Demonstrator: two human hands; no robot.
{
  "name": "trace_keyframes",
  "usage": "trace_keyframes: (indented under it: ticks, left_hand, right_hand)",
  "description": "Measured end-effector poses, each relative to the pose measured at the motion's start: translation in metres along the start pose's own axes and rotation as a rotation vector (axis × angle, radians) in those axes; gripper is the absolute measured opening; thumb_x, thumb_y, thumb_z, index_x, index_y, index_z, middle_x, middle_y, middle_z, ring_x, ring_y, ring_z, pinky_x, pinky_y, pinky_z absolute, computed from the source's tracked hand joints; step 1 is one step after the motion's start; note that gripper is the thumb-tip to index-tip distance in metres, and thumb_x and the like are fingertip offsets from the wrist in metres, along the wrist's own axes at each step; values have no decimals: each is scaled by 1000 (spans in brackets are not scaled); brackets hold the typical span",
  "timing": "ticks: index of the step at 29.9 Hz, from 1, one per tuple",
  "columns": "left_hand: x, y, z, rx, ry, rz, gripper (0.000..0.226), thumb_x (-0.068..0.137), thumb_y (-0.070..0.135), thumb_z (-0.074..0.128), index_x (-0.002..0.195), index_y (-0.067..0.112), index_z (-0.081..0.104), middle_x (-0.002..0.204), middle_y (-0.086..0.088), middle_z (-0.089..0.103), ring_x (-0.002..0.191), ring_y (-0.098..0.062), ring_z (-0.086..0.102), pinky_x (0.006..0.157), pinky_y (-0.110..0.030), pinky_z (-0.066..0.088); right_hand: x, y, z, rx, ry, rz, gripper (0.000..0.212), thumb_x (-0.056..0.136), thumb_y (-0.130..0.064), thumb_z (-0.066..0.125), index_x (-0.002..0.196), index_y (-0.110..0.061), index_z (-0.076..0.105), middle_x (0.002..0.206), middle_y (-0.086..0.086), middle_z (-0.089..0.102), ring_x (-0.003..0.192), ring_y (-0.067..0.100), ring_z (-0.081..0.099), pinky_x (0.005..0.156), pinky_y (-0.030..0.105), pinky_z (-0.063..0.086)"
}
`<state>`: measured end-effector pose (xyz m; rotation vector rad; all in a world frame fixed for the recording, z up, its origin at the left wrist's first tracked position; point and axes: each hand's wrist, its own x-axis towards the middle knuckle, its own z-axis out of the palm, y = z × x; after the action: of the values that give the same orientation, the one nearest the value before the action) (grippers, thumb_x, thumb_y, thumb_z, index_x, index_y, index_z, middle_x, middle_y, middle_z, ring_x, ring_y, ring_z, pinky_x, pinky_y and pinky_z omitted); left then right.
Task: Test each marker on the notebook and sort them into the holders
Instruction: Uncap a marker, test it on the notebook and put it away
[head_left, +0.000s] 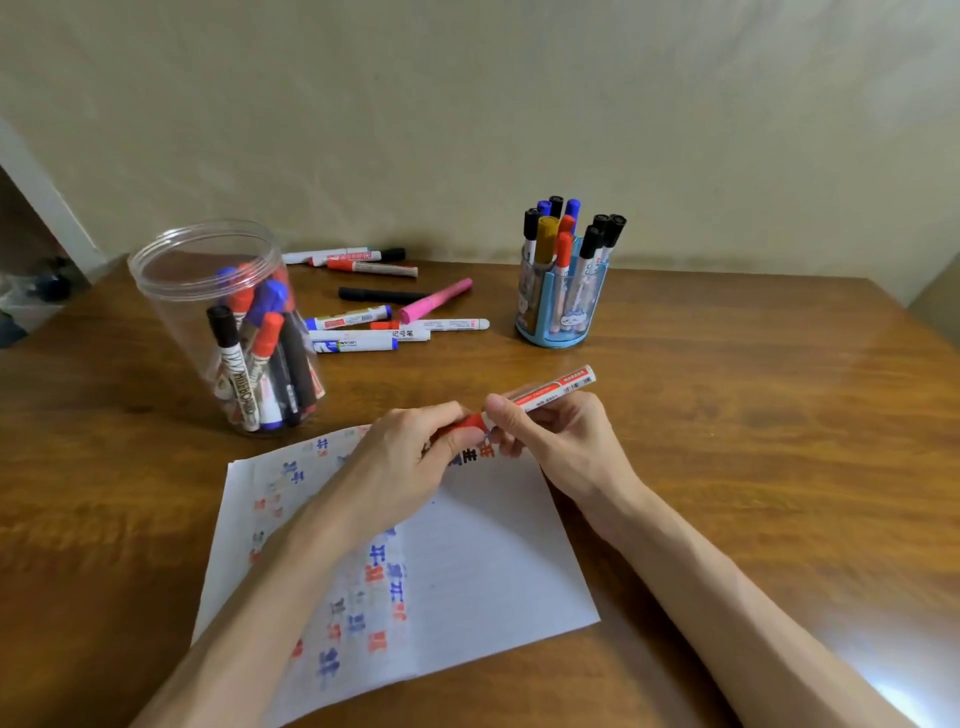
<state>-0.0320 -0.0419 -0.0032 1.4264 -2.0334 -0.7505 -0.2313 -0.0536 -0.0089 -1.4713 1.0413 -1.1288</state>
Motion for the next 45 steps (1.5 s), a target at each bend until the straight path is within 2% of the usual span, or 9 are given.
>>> trace_keyframes:
  ticks: [3,9,16,23,29,35,39,43,45]
  left_hand:
    - [-1,-2,-3,-36,-19,-14,22,101,45,53,106,35,71,91,20,72,92,-3,65,78,-36,57]
    - [-3,2,-10,-107,-84,3,17,103,38,53,100,46,68,91,30,69,95,3,62,71,-12,49]
    - [-4,4,-15,-166,-140,-26,23,101,47,51,103,37,71,85,15,71,90,-8,65,80,-30,54]
    - [-9,2,-8,-24,70,82,15,98,41,61,106,34,71,92,18,72,92,-8,68,73,-31,54]
    - [-9,2,-6,98,136,120,42,86,66,49,112,36,64,92,23,70,88,3,67,73,-25,58]
    - [-8,4,-3,156,104,128,45,95,59,38,107,26,66,93,17,72,84,-4,67,72,-37,57]
    - [-10,4,-7,31,51,111,36,102,53,40,104,29,66,87,19,72,79,-10,68,68,-35,53]
    - [-10,12,-9,-54,-15,86,28,102,47,42,100,35,67,90,35,68,87,-2,66,69,-16,48]
    - [-12,3,-18,-78,-9,40,31,102,48,40,92,33,65,80,26,66,79,-1,62,65,-16,43]
  right_hand:
    - [2,1,0,-9,-27,-18,24,99,-27,73,95,-4,80,81,10,76,71,19,70,69,30,55]
    - [1,-2,-1,-9,-90,-89,19,100,-19,71,95,-3,78,85,6,76,74,15,70,68,25,55]
    - [-1,-6,-4,9,-125,-102,21,100,-20,70,96,-1,76,86,7,75,75,15,68,69,29,55]
    - [-2,1,6,215,-40,82,25,96,-26,74,110,-6,78,93,16,75,78,21,63,71,31,54]
    - [-2,4,17,167,-1,69,21,98,-29,73,100,-8,78,79,11,70,67,20,58,62,28,50]
    - [-2,1,18,71,21,13,24,97,-32,73,86,-11,78,71,5,72,61,16,62,61,27,51]
    - [-1,-1,11,62,1,-10,23,100,-29,71,90,-9,77,75,8,73,65,16,64,64,27,53]
    - [-4,-7,13,33,-31,-16,22,100,-29,70,93,-10,76,78,6,73,70,16,65,67,30,53]
    - [0,-9,-1,86,88,15,26,100,-32,70,90,-9,73,76,3,70,72,17,65,72,32,52]
